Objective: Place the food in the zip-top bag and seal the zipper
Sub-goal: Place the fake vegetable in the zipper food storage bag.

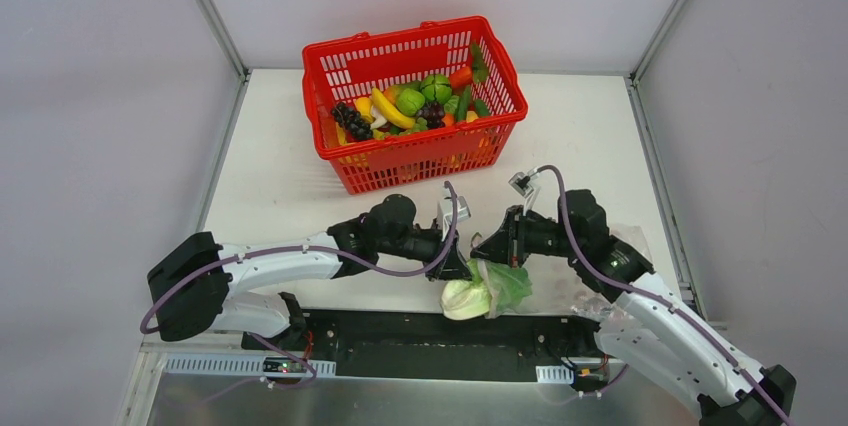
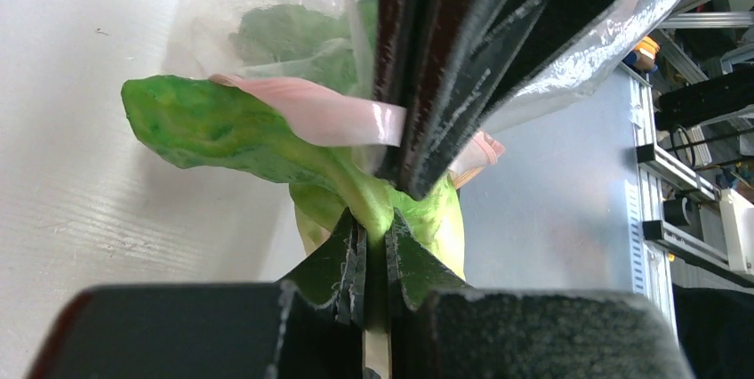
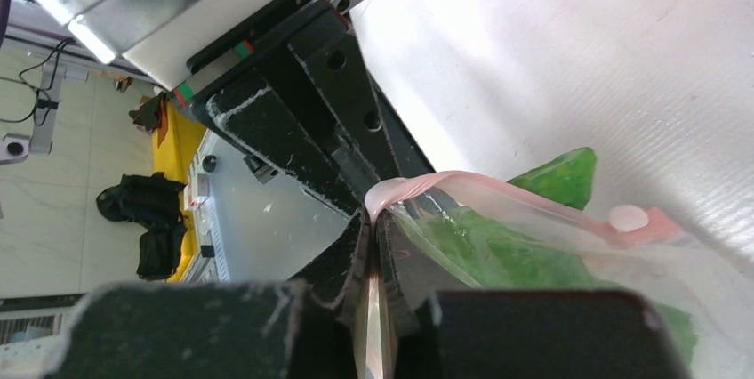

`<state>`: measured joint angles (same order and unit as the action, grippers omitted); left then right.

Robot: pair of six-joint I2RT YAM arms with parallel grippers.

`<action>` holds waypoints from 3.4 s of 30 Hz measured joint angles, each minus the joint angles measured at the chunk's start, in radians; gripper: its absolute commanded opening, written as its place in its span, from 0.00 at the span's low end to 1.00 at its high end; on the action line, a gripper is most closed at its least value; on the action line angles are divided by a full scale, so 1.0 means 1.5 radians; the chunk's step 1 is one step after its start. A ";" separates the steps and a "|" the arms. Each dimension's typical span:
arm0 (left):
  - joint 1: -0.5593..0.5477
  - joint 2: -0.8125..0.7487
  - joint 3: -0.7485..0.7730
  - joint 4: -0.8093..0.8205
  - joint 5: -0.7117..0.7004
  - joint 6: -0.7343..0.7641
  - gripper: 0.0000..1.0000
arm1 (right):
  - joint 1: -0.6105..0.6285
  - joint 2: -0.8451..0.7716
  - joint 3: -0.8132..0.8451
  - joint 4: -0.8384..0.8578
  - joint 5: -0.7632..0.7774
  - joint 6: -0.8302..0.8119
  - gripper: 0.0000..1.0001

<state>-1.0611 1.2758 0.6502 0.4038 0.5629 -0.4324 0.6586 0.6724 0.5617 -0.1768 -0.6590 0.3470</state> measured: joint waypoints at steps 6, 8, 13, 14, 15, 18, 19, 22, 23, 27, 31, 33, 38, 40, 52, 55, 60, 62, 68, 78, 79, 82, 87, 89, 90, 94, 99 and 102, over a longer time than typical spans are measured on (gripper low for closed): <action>0.000 -0.002 0.000 0.000 -0.002 0.007 0.00 | 0.000 0.000 0.000 -0.007 0.028 -0.001 0.10; 0.000 -0.009 0.000 -0.020 -0.056 0.004 0.00 | 0.000 0.011 0.001 -0.007 0.027 -0.001 0.11; 0.000 -0.037 -0.004 -0.076 -0.198 -0.012 0.00 | 0.005 0.055 0.004 0.000 0.029 -0.002 0.10; 0.000 -0.047 -0.009 -0.083 -0.228 -0.017 0.00 | 0.010 0.065 0.004 0.006 0.031 -0.002 0.10; 0.000 -0.057 -0.014 -0.090 -0.246 -0.020 0.00 | 0.018 0.076 0.004 0.016 0.034 0.000 0.11; 0.000 -0.091 -0.030 -0.105 -0.295 -0.025 0.00 | 0.045 0.106 0.009 0.038 0.047 0.000 0.11; 0.000 -0.101 -0.034 -0.109 -0.304 -0.025 0.00 | 0.053 0.115 0.012 0.045 0.050 -0.001 0.11; -0.001 -0.122 -0.047 -0.114 -0.320 -0.026 0.00 | 0.079 0.155 0.028 0.067 0.074 -0.010 0.11; -0.001 -0.126 -0.050 -0.114 -0.327 -0.026 0.00 | 0.085 0.167 0.032 0.075 0.084 -0.014 0.11; 0.000 -0.127 -0.066 -0.115 -0.348 -0.036 0.00 | 0.101 0.190 0.029 0.087 0.159 -0.025 0.14; 0.000 -0.115 -0.090 -0.105 -0.372 -0.057 0.00 | 0.104 0.151 -0.024 0.108 0.234 -0.006 0.19; 0.000 -0.103 -0.098 -0.093 -0.382 -0.070 0.00 | 0.104 0.111 -0.058 0.103 0.266 0.013 0.25; 0.000 -0.058 -0.104 -0.053 -0.395 -0.103 0.00 | 0.105 0.053 -0.078 0.063 0.310 0.063 0.58; 0.000 -0.045 -0.104 -0.038 -0.397 -0.114 0.00 | 0.107 0.043 -0.078 0.046 0.321 0.080 0.60; 0.000 -0.029 -0.104 -0.018 -0.441 -0.176 0.00 | 0.190 0.006 -0.011 -0.134 0.426 0.105 0.58; 0.000 -0.019 -0.104 -0.018 -0.449 -0.183 0.00 | 0.225 0.026 0.011 -0.171 0.484 0.112 0.57; 0.000 -0.013 -0.102 -0.016 -0.451 -0.191 0.00 | 0.290 0.076 0.016 -0.208 0.601 0.123 0.55; 0.000 -0.013 -0.101 -0.016 -0.451 -0.191 0.00 | 0.307 0.090 0.016 -0.208 0.638 0.121 0.53; 0.000 -0.013 -0.101 -0.016 -0.451 -0.192 0.00 | 0.322 0.116 0.006 -0.152 0.707 0.094 0.41; 0.000 -0.010 -0.101 -0.013 -0.450 -0.193 0.00 | 0.350 0.160 0.002 -0.096 0.734 0.045 0.00; 0.000 -0.009 -0.101 -0.010 -0.449 -0.194 0.00 | 0.355 0.159 0.002 -0.089 0.723 0.041 0.00; 0.000 0.000 -0.101 0.011 -0.432 -0.199 0.00 | 0.360 0.148 -0.007 -0.058 0.684 0.033 0.00; 0.000 0.046 -0.096 0.101 -0.358 -0.217 0.00 | 0.362 0.084 -0.047 -0.019 0.643 0.019 0.00; 0.000 0.078 -0.094 0.145 -0.341 -0.243 0.00 | 0.362 0.067 -0.051 -0.019 0.642 0.016 0.00; 0.000 0.086 -0.094 0.154 -0.341 -0.250 0.00 | 0.362 0.064 -0.051 -0.018 0.639 0.012 0.00; 0.000 0.162 -0.103 0.276 -0.347 -0.325 0.00 | 0.362 0.075 -0.051 -0.011 0.601 -0.001 0.00; 0.000 0.229 -0.121 0.392 -0.348 -0.382 0.00 | 0.362 0.073 -0.068 0.021 0.538 -0.010 0.00; -0.001 0.229 -0.134 0.432 -0.352 -0.386 0.00 | 0.362 0.059 -0.076 0.026 0.522 -0.012 0.00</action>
<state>-1.0618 1.6199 0.4500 1.0523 0.0349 -1.0115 1.2015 0.7605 0.4477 -0.1383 0.1242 0.3286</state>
